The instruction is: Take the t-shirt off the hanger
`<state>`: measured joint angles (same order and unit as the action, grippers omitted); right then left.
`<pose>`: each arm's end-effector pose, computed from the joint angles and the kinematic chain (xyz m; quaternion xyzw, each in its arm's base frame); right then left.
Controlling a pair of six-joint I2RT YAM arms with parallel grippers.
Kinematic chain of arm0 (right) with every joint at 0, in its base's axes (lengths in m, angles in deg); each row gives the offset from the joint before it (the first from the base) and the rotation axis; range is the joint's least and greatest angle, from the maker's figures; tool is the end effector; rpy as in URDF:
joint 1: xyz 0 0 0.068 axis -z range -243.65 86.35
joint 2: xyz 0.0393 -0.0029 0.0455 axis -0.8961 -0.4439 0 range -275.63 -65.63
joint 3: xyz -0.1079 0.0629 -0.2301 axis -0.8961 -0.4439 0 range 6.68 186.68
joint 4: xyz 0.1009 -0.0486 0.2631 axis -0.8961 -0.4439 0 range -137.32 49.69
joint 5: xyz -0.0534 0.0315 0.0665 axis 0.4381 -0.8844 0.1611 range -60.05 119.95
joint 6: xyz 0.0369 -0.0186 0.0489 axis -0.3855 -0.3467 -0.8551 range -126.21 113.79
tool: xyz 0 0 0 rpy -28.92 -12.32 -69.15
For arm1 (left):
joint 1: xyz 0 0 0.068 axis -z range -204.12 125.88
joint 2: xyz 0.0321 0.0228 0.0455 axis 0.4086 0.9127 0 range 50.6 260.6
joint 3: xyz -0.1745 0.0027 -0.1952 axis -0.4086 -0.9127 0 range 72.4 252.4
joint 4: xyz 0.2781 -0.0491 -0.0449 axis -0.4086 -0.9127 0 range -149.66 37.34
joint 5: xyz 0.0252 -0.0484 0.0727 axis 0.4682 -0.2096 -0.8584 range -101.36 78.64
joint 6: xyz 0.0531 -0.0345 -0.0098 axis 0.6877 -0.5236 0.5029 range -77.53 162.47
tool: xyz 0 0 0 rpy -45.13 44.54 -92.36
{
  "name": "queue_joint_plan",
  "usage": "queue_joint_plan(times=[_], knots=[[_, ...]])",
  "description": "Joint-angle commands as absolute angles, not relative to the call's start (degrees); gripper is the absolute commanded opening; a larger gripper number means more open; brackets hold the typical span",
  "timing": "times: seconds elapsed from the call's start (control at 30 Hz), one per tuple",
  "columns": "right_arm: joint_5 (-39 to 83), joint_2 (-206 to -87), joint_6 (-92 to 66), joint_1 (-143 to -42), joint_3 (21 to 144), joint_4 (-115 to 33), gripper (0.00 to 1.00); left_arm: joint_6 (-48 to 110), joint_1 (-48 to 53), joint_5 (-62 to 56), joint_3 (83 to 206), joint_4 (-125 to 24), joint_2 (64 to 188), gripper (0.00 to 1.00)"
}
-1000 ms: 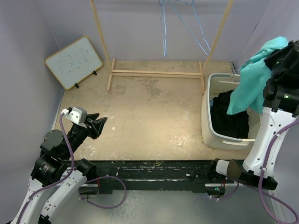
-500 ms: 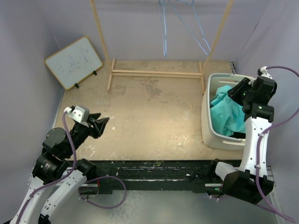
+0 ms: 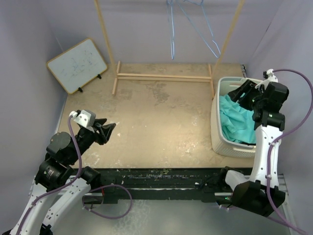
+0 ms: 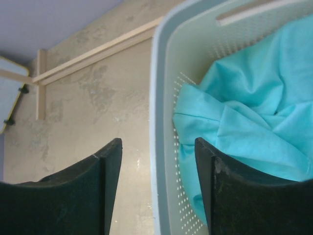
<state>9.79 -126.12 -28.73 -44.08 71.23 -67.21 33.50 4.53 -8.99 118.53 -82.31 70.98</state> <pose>0.2628 -0.0751 0.3657 0.2042 0.8003 0.1598 0.5407 0.1083 -0.0615 0.3648 0.1387 0.7175 -0.2343 0.6412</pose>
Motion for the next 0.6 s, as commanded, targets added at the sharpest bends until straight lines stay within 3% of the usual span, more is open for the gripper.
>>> queue_joint_plan(times=[0.0,0.03,0.1,0.2,0.57], knots=[[-2.9,-120.9,-29.8,-44.2,73.3,-58.4,0.83,33.6,4.5,-8.1,118.6,-79.9,72.5,0.5],[-4.9,-120.4,-30.5,-44.4,73.2,-57.1,0.97,33.6,4.5,-8.1,118.7,-79.9,72.6,0.51],[-10.2,-119.4,-31.6,-45.1,72.2,-54.1,1.0,33.6,4.4,-8.2,118.7,-80.0,72.7,0.58],[-18.2,-118.1,-35.9,-45.7,68.6,-46.7,1.0,32.8,4.5,-9.9,118.8,-80.3,72.9,0.98],[-9.0,-113.5,-33.7,-46.1,66.7,-50.4,1.0,30.9,4.5,-14.2,119.5,-81.7,72.6,0.99]])
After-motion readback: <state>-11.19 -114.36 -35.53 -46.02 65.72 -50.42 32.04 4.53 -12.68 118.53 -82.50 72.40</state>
